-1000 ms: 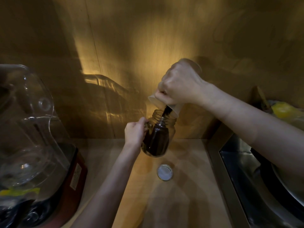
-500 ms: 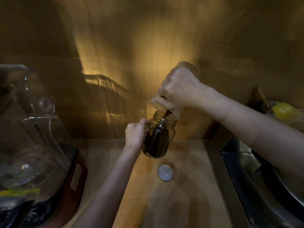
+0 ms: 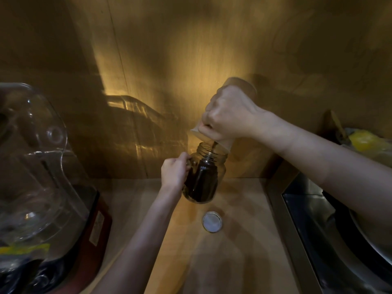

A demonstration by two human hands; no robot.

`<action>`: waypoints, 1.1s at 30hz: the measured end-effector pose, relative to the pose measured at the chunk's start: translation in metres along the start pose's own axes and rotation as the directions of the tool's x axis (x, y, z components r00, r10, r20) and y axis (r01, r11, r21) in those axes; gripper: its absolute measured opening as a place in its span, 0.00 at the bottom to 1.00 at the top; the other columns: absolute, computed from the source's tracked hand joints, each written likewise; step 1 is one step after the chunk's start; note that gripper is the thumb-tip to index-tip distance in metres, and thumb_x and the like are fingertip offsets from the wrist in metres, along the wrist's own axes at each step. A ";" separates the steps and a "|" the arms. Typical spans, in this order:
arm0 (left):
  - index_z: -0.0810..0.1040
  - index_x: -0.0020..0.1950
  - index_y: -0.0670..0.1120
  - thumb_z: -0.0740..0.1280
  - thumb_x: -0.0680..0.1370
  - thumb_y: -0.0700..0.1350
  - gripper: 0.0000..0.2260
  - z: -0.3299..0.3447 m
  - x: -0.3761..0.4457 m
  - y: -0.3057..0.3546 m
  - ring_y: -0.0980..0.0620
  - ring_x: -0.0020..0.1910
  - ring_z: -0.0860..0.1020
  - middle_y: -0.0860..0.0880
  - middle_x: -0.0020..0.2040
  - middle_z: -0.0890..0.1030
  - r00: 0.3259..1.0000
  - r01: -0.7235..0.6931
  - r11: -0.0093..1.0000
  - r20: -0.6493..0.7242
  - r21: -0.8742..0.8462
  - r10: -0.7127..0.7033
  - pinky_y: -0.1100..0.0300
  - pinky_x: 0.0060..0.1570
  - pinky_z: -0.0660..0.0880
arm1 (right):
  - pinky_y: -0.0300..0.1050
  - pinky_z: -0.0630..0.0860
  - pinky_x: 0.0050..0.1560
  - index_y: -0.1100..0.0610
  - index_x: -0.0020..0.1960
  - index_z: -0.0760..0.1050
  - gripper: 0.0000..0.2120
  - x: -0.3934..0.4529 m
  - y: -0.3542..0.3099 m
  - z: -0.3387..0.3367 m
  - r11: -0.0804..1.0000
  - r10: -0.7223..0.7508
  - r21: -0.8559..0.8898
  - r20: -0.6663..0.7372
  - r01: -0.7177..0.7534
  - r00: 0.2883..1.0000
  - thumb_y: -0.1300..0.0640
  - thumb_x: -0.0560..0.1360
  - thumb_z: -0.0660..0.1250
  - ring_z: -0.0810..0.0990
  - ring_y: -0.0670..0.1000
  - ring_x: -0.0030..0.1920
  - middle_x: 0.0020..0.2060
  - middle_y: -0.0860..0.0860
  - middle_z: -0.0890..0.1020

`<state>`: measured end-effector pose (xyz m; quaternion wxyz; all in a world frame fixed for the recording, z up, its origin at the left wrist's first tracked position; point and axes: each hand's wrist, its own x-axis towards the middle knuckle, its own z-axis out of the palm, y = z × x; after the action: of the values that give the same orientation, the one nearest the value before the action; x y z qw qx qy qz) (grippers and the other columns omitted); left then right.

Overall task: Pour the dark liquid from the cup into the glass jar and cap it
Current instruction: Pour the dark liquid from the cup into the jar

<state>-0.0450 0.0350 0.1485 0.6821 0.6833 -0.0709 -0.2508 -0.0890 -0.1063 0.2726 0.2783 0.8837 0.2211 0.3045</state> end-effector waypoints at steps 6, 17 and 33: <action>0.70 0.23 0.47 0.63 0.71 0.45 0.15 0.002 0.001 -0.001 0.56 0.19 0.63 0.54 0.14 0.66 1.000 0.001 1.000 -0.009 0.008 0.000 0.60 0.26 0.61 | 0.36 0.65 0.23 0.55 0.18 0.68 0.21 -0.001 -0.005 0.005 0.998 -0.040 -0.040 -0.044 0.038 0.998 0.56 0.69 0.58 0.69 0.53 0.16 0.14 0.50 0.70; 0.70 0.22 0.48 0.63 0.72 0.45 0.16 0.002 0.002 -0.005 0.56 0.20 0.65 0.55 0.15 0.67 1.000 -0.015 1.000 0.002 0.015 0.015 0.60 0.28 0.61 | 0.36 0.64 0.22 0.56 0.18 0.68 0.21 -0.005 -0.008 0.004 0.997 -0.074 -0.019 -0.075 0.073 0.994 0.56 0.69 0.58 0.69 0.51 0.16 0.14 0.50 0.69; 0.71 0.24 0.47 0.64 0.71 0.45 0.15 -0.005 0.002 -0.021 0.53 0.24 0.65 0.55 0.15 0.67 1.000 -0.005 1.000 -0.015 0.017 0.005 0.58 0.30 0.62 | 0.38 0.67 0.20 0.57 0.18 0.69 0.21 -0.020 -0.022 0.000 0.991 0.088 0.110 -0.069 -0.080 0.994 0.57 0.70 0.59 0.68 0.52 0.16 0.14 0.51 0.70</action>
<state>-0.0465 0.0401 0.1279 0.6772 0.6908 -0.0696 -0.2436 -0.1080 -0.1016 0.2505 0.2092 0.8940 0.2099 0.3361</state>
